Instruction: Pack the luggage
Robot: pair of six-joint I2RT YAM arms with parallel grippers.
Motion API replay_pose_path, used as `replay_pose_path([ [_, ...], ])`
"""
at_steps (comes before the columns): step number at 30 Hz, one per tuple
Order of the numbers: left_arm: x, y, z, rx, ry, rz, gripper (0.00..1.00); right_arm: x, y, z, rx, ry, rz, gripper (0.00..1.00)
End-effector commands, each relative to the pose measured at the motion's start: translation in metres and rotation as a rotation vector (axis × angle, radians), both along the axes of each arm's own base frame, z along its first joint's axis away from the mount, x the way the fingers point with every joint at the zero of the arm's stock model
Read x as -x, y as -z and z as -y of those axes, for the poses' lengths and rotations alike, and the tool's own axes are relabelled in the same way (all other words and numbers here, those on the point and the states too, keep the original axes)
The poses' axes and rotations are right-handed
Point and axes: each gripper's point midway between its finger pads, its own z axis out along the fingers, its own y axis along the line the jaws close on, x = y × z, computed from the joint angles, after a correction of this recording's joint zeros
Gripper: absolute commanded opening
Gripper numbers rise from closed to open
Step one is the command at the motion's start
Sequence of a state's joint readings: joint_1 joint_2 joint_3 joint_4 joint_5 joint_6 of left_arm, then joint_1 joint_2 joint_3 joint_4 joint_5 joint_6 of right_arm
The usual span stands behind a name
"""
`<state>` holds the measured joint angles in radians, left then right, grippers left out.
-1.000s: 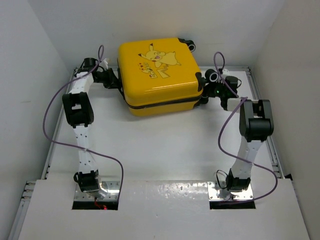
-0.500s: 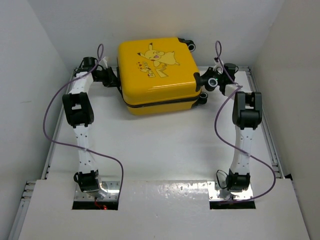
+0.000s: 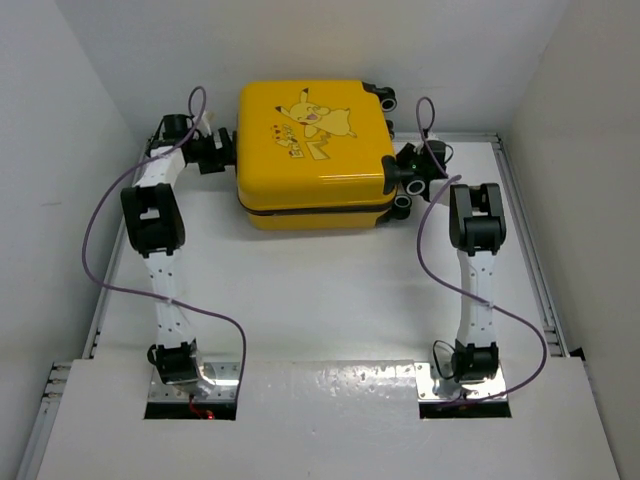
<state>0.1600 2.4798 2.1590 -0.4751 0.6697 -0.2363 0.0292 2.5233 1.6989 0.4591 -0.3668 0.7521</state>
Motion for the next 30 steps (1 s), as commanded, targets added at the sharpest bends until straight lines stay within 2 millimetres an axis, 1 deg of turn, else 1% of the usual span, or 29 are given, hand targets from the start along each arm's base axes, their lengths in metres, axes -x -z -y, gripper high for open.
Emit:
replay_pose_path([
  [1,-0.014,-0.085,-0.051,-0.109,-0.152,0.182,0.97,0.048,-0.074,-0.063,-0.13,-0.203,0.026,0.26],
  [2,-0.015,-0.1,-0.06,-0.125,-0.177,0.213,1.0,0.061,-0.074,-0.072,-0.139,-0.242,0.005,0.28],
  [3,-0.012,-0.126,-0.08,-0.149,-0.239,0.249,1.0,0.081,-0.075,-0.081,-0.149,-0.28,-0.026,0.29],
  [4,-0.009,-0.139,-0.091,-0.167,-0.271,0.269,1.0,0.1,-0.078,-0.09,-0.158,-0.322,-0.039,0.29],
  [5,-0.007,-0.152,-0.103,-0.185,-0.305,0.287,1.0,0.11,-0.092,-0.101,-0.153,-0.362,-0.014,0.3],
  [6,0.002,-0.173,-0.124,-0.21,-0.358,0.316,1.0,0.135,-0.089,-0.116,-0.164,-0.425,-0.044,0.3],
  [7,0.009,-0.18,-0.132,-0.213,-0.375,0.316,1.0,0.142,-0.094,-0.122,-0.165,-0.453,-0.037,0.3],
  [8,0.018,-0.187,-0.15,-0.219,-0.409,0.321,1.0,0.156,-0.099,-0.136,-0.176,-0.504,-0.032,0.3],
  [9,0.03,-0.173,-0.157,-0.215,-0.423,0.274,1.0,0.167,-0.107,-0.151,-0.186,-0.548,-0.026,0.32],
  [10,0.046,-0.187,-0.161,-0.21,-0.447,0.276,1.0,0.173,-0.113,-0.158,-0.198,-0.563,-0.017,0.33],
  [11,0.057,-0.187,-0.165,-0.194,-0.459,0.262,1.0,0.184,-0.114,-0.175,-0.216,-0.602,-0.027,0.33],
  [12,0.079,-0.158,-0.174,-0.174,-0.478,0.176,1.0,0.187,-0.128,-0.184,-0.236,-0.632,0.009,0.34],
  [13,0.098,-0.17,-0.174,-0.166,-0.501,0.177,1.0,0.192,-0.129,-0.191,-0.247,-0.643,0.006,0.34],
  [14,0.113,-0.163,-0.172,-0.14,-0.507,0.143,1.0,0.204,-0.135,-0.207,-0.273,-0.681,-0.005,0.34],
  [15,0.135,-0.134,-0.168,-0.109,-0.508,0.066,1.0,0.206,-0.149,-0.213,-0.279,-0.703,0.052,0.34],
  [16,0.148,-0.127,-0.159,-0.088,-0.505,0.035,1.0,0.213,-0.153,-0.22,-0.285,-0.726,0.06,0.34],
  [17,0.162,-0.136,-0.158,-0.084,-0.523,0.045,1.0,0.23,-0.158,-0.238,-0.296,-0.782,0.063,0.34],
  [18,0.18,-0.11,-0.145,-0.056,-0.511,-0.028,1.0,0.24,-0.175,-0.243,-0.303,-0.833,0.124,0.34],
  [20,0.201,-0.096,-0.136,-0.034,-0.51,-0.076,0.98,0.266,-0.192,-0.257,-0.309,-0.926,0.186,0.34],
  [21,0.215,-0.082,-0.128,-0.015,-0.516,-0.119,0.97,0.285,-0.197,-0.266,-0.307,-0.996,0.205,0.34],
  [22,0.222,-0.073,-0.124,-0.009,-0.515,-0.142,0.94,0.289,-0.209,-0.264,-0.279,-1.013,0.271,0.34],
  [23,0.227,-0.064,-0.117,0.005,-0.513,-0.171,0.92,0.295,-0.211,-0.258,-0.247,-1.011,0.298,0.35],
  [24,0.235,-0.05,-0.112,0.022,-0.517,-0.215,0.9,0.291,-0.209,-0.249,-0.228,-0.984,0.282,0.35],
  [25,0.231,-0.049,-0.106,0.037,-0.509,-0.204,0.88,0.289,-0.216,-0.234,-0.185,-0.96,0.317,0.35],
  [26,0.228,-0.048,-0.097,0.039,-0.491,-0.198,0.88,0.276,-0.215,-0.217,-0.165,-0.901,0.3,0.35],
  [27,0.223,-0.037,-0.095,0.048,-0.485,-0.218,0.88,0.276,-0.225,-0.206,-0.13,-0.874,0.321,0.35],
  [28,0.206,-0.041,-0.097,0.059,-0.496,-0.176,0.88,0.269,-0.224,-0.196,-0.085,-0.851,0.344,0.39],
  [29,0.194,-0.039,-0.094,0.065,-0.488,-0.163,0.88,0.243,-0.22,-0.169,-0.011,-0.742,0.343,0.41],
  [30,0.172,-0.053,-0.097,0.07,-0.478,-0.11,0.88,0.238,-0.22,-0.158,0.019,-0.702,0.326,0.42],
])
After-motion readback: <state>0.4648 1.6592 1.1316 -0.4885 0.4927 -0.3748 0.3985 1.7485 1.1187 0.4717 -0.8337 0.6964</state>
